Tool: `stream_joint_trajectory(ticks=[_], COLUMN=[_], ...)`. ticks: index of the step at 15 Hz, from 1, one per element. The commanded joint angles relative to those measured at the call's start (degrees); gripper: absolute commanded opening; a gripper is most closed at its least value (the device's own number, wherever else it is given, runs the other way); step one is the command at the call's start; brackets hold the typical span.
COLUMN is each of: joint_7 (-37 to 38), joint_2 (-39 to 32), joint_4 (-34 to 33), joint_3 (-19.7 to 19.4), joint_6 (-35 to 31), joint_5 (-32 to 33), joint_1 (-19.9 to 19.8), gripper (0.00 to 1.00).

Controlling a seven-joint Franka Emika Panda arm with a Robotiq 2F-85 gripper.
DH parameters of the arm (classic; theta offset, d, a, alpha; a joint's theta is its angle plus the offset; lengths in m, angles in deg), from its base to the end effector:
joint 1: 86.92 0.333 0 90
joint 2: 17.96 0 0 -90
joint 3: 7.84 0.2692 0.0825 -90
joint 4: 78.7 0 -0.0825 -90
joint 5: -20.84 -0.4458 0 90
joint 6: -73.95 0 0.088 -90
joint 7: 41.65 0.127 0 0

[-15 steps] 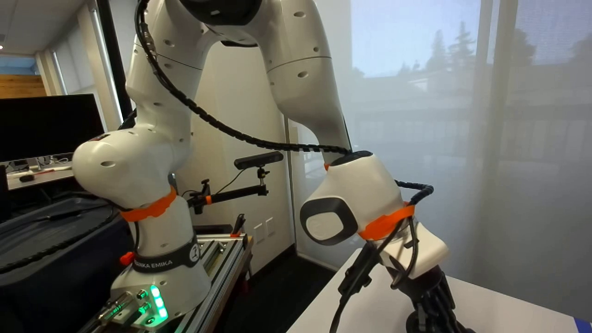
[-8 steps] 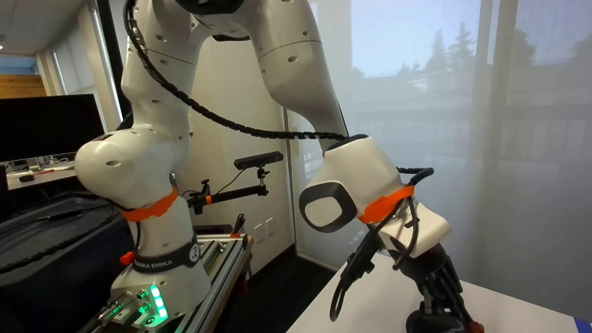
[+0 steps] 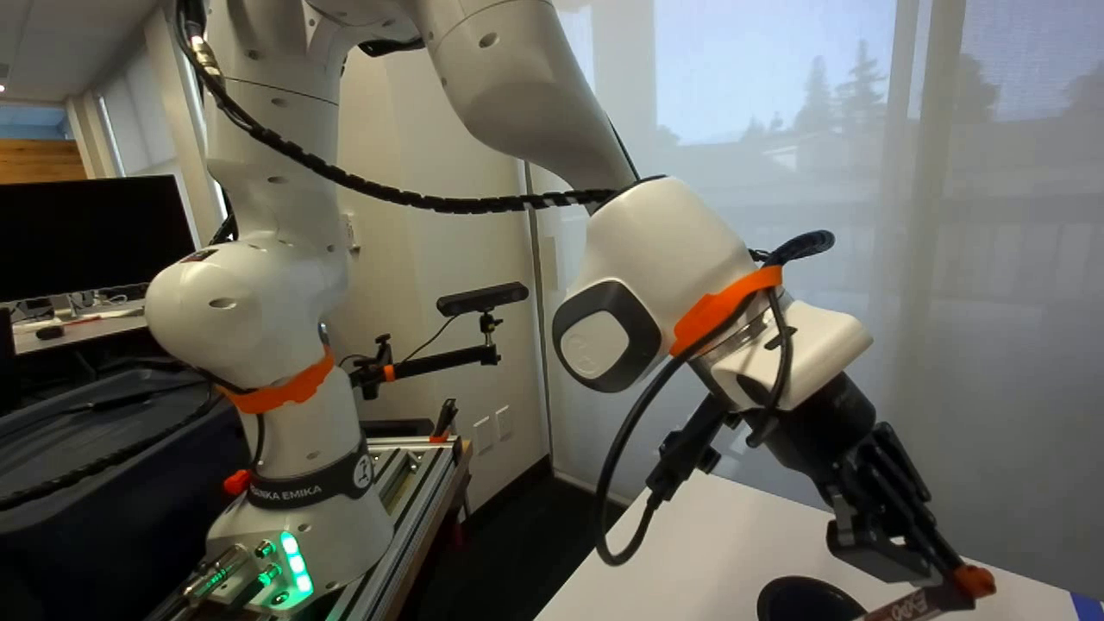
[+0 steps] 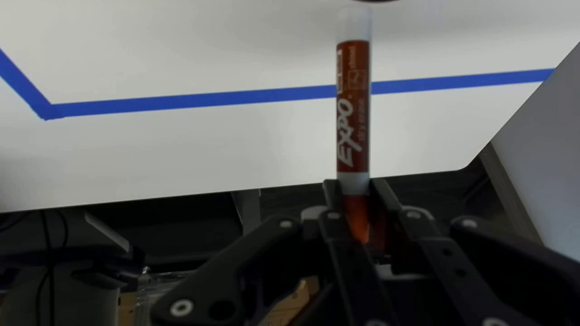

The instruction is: Remove the marker from the mug cup and place it on the table

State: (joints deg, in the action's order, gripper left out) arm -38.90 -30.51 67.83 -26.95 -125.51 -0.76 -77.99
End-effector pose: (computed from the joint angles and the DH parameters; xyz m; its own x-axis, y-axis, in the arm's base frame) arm 0.5010 -0.1457 0.1578 0.6070 -0.4553 0.6514 -0.5258 -0.8446 -0.1003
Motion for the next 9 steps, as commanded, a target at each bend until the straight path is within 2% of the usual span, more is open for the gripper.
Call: stream_joint_trajectory(ticks=[1, 9], joint_7=[-4.1, -5.0], joint_2=[1.3, -8.8], joint_4=[-1.6, -5.0], joint_3=[-4.6, -10.6], joint_6=[1.2, 2.1], joint_5=[-3.3, -5.6], joint_1=[2.0, 2.8], gripper=[0.05, 0.05])
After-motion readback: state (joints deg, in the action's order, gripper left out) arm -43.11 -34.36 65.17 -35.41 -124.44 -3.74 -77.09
